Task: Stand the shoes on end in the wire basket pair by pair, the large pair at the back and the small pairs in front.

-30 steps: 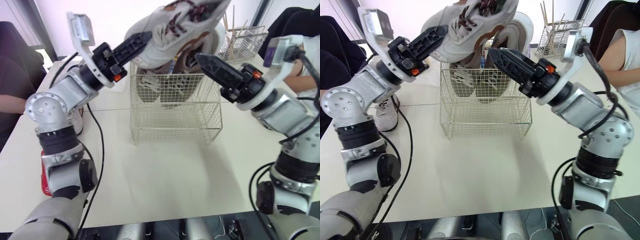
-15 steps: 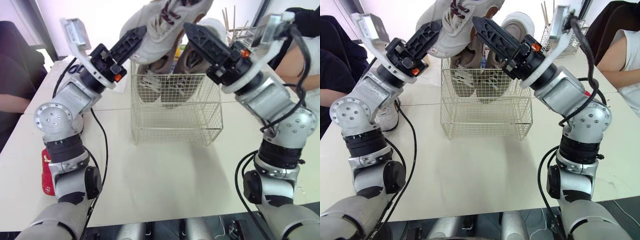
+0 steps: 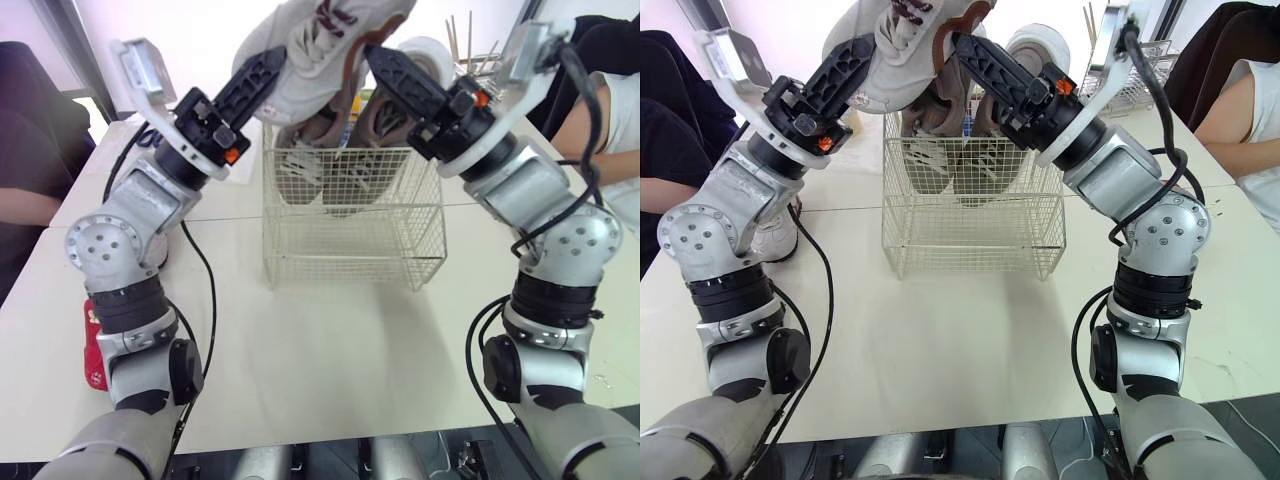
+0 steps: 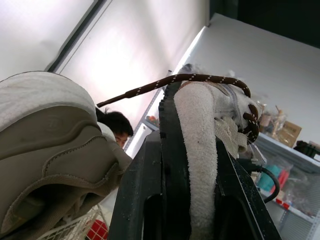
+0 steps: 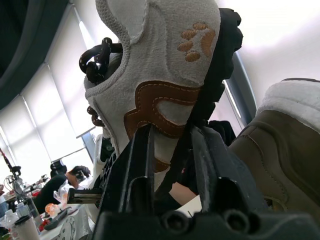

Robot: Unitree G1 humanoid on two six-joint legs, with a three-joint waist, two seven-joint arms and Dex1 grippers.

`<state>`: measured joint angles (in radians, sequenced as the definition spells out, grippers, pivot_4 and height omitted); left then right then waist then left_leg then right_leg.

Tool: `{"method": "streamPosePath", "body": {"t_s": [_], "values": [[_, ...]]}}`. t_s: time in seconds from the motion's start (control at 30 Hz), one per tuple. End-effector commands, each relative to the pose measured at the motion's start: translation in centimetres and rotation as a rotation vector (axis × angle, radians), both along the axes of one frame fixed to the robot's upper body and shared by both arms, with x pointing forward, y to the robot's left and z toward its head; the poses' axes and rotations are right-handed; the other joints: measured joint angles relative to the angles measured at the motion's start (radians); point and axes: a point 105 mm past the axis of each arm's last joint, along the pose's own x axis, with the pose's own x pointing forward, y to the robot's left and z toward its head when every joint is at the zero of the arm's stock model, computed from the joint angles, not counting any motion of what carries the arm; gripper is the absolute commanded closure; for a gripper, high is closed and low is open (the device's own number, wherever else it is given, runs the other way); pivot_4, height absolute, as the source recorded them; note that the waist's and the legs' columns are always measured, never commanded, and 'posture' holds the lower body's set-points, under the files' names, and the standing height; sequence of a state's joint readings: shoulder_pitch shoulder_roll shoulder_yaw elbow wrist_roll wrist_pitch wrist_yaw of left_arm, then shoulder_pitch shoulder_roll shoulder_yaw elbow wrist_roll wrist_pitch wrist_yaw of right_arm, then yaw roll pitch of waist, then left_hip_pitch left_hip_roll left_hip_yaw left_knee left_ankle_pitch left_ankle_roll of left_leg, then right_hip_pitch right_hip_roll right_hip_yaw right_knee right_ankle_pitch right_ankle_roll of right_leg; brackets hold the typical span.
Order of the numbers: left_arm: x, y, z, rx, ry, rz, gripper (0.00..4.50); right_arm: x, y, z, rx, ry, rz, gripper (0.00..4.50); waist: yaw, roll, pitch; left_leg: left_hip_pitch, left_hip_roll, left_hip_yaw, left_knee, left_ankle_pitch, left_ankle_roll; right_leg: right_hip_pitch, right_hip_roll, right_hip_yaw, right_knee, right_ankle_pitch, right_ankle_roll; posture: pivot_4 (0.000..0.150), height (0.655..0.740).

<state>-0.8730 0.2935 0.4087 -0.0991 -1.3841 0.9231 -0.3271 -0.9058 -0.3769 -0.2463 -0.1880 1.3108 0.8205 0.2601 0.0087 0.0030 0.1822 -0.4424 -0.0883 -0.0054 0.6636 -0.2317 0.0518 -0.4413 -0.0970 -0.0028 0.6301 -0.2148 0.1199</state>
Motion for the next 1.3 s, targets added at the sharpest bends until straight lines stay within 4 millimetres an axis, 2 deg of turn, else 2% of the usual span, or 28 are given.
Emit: {"method": "streamPosePath", "body": {"t_s": [0.03, 0.07, 0.27, 0.47, 0.73, 0.77, 0.8, 0.83, 0.9, 0.97, 1.0, 1.2, 1.27, 1.3], "values": [[-1.5, -1.1, 0.8, 0.023, -0.055, -0.065, 4.22, -0.8, -0.4, 1.7, 0.019, -0.063, -0.017, 1.51, 0.000, 0.000, 0.000, 0.000, 0.000, 0.000, 0.000, 0.000, 0.000, 0.000, 0.000, 0.000, 0.000, 0.000, 0.000, 0.150, 0.7400], [-1.5, -1.1, 0.9, 0.022, -0.054, -0.064, 4.22, -0.8, -0.5, 1.7, 0.019, -0.062, -0.019, 1.11, 0.000, 0.000, 0.000, 0.000, 0.000, 0.000, 0.000, 0.000, 0.000, 0.000, 0.000, 0.000, 0.000, 0.000, 0.000, 0.150, 0.7400], [-1.7, -1.1, 1.1, -0.008, -0.040, -0.088, 4.22, -1.1, -1.1, 1.9, 0.011, -0.083, -0.023, 1.11, 0.003, 0.000, 0.000, 0.000, 0.000, 0.000, 0.000, 0.000, 0.000, 0.000, 0.000, 0.000, 0.000, 0.000, 0.000, 0.150, 0.7400], [-2.1, -1.1, 1.5, -0.018, -0.038, -0.113, 4.22, -0.5, -1.6, 1.4, -0.025, -0.090, -0.073, 1.11, 0.001, 0.000, 0.000, 0.000, 0.000, 0.000, 0.000, 0.000, 0.000, 0.000, 0.000, 0.000, 0.000, 0.000, 0.000, 0.150, 0.7400], [-1.6, -1.5, 0.0, 0.006, 0.020, -0.111, 4.22, -1.9, -1.1, 3.1, 0.052, -0.144, 0.017, 1.11, 0.001, 0.000, 0.000, 0.000, 0.000, 0.000, 0.000, 0.000, 0.000, 0.000, 0.000, 0.000, 0.000, 0.000, 0.000, 0.150, 0.7400], [-1.5, -1.5, -0.1, 0.005, 0.026, -0.109, 4.22, -1.9, -1.1, 3.2, 0.059, -0.147, 0.021, 1.60, 0.002, 0.000, 0.000, 0.000, 0.000, 0.000, 0.000, 0.000, 0.000, 0.000, 0.000, 0.000, -0.001, 0.000, 0.000, 0.150, 0.7400], [-1.5, -1.5, -0.3, 0.007, 0.031, -0.108, 4.22, -1.9, -1.1, 3.3, 0.068, -0.149, 0.025, 1.81, 0.001, 0.000, 0.000, 0.000, 0.000, 0.000, 0.000, 0.000, 0.000, 0.000, 0.000, 0.000, -0.001, 0.000, 0.000, 0.150, 0.7400], [-1.4, -1.5, -0.4, 0.008, 0.035, -0.106, 4.22, -1.9, -1.1, 3.4, 0.074, -0.151, 0.029, 2.23, 0.001, 0.000, 0.000, 0.000, 0.000, 0.000, 0.000, 0.000, 0.000, 0.000, 0.000, 0.000, -0.001, 0.000, 0.000, 0.150, 0.7400], [-1.3, -1.5, -0.7, 0.014, 0.043, -0.100, 4.22, -1.9, -1.2, 3.4, 0.077, -0.153, 0.035, 3.24, 0.002, 0.000, 0.000, 0.000, 0.000, 0.000, 0.000, 0.000, 0.000, 0.000, 0.000, 0.000, -0.001, 0.000, 0.000, 0.150, 0.7400], [-1.3, -1.5, -0.9, 0.021, 0.049, -0.090, 4.22, -1.9, -1.2, 3.5, 0.072, -0.155, 0.038, 3.89, 0.001, 0.000, 0.000, 0.000, 0.000, 0.000, 0.000, 0.000, 0.001, 0.000, 0.000, 0.000, -0.001, 0.000, 0.000, 0.150, 0.7400], [-1.2, -1.4, -1.0, 0.025, 0.051, -0.086, 4.22, -1.9, -1.1, 3.5, 0.068, -0.156, 0.039, 4.02, 0.001, 0.000, 0.000, 0.000, 0.000, 0.000, 0.000, 0.000, 0.001, 0.000, 0.000, 0.000, -0.001, 0.000, 0.000, 0.150, 0.7400], [-1.1, -1.3, -2.0, 0.136, 0.040, -0.034, 4.22, -2.0, -0.9, 3.4, -0.030, -0.188, 0.032, 4.02, 0.000, 0.000, 0.000, 0.000, 0.000, 0.000, 0.000, 0.000, 0.001, 0.000, 0.000, 0.000, -0.001, 0.000, 0.000, 0.150, 0.7400], [-1.2, -0.8, -2.6, 0.222, 0.023, -0.015, 3.19, -2.1, -1.3, 3.3, -0.162, -0.240, 0.011, 4.02, 0.001, 0.000, 0.000, 0.000, 0.000, 0.000, 0.000, -0.001, 0.001, 0.000, 0.000, 0.000, -0.001, 0.000, 0.000, 0.150, 0.7400], [-1.4, -0.6, -2.8, 0.256, 0.013, -0.008, 2.95, -2.1, -1.6, 3.2, -0.217, -0.261, 0.005, 4.02, 0.003, 0.001, 0.000, 0.000, 0.000, 0.000, 0.000, -0.001, 0.001, 0.000, 0.000, 0.000, -0.001, 0.000, 0.000, 0.150, 0.7400]]}}
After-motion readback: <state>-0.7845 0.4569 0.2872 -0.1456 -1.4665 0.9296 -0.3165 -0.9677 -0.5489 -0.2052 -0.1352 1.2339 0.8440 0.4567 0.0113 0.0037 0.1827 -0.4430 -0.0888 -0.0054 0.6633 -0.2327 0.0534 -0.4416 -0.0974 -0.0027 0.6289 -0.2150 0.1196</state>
